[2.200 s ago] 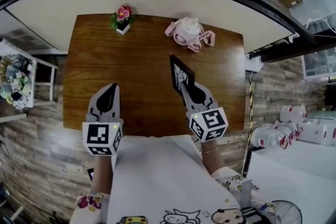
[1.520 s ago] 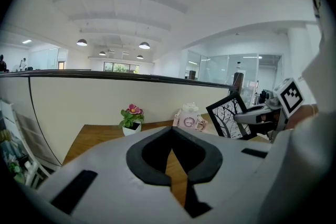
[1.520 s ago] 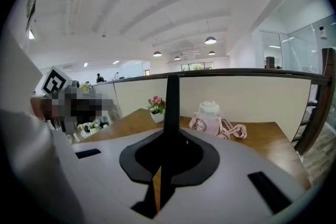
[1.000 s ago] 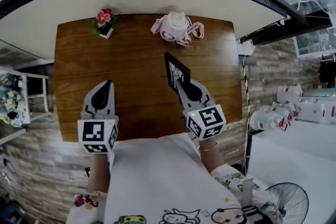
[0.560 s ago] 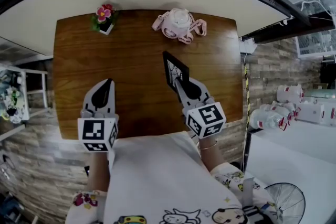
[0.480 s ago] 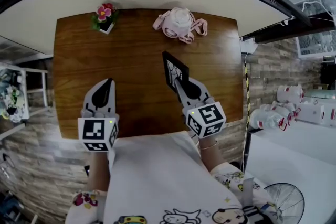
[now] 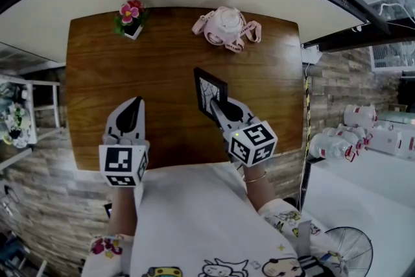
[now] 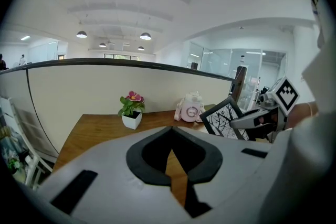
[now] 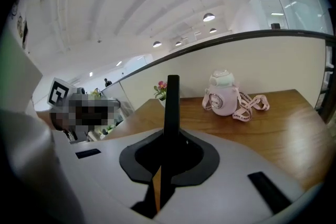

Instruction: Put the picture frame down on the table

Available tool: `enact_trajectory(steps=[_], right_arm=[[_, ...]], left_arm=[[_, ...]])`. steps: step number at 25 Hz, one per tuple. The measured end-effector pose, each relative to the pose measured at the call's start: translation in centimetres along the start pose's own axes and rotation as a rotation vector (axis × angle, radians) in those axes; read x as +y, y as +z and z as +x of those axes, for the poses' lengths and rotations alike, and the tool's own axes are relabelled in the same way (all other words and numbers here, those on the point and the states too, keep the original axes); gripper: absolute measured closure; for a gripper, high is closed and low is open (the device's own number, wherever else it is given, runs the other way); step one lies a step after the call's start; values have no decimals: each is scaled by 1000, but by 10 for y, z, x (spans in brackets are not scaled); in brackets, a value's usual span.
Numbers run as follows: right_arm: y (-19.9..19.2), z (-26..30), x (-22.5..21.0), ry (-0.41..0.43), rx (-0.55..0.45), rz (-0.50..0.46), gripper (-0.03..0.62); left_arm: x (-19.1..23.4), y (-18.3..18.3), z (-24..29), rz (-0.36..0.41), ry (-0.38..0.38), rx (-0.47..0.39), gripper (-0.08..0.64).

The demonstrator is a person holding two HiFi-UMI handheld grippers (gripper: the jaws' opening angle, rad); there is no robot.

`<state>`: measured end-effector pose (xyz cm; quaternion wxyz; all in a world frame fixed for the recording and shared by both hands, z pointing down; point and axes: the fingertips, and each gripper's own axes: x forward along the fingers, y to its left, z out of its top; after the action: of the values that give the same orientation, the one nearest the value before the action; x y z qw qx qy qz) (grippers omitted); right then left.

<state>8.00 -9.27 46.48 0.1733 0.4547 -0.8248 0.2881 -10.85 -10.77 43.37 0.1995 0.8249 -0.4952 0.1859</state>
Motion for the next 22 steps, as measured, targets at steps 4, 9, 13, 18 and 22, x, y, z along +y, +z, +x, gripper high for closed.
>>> enact_trajectory(steps=[4,9,13,18,22], right_arm=[[-11,8,2,34,36,42,571],[-24,17,7,66,73,66,571],[-33,23,11,88,99,87,571],[-47,30,15,121,146,114,571],[-58,34,19,150,182,158,571]], left_arm=[[-1,-3,5,4,0,13,557],[-1,-8,9,-4,-8,24,557],[-3,-12,10,-16,-15,43,557],[-3,-16,13,-18,-22,56,557],[-3,-17,15,-21,-29,63,557]])
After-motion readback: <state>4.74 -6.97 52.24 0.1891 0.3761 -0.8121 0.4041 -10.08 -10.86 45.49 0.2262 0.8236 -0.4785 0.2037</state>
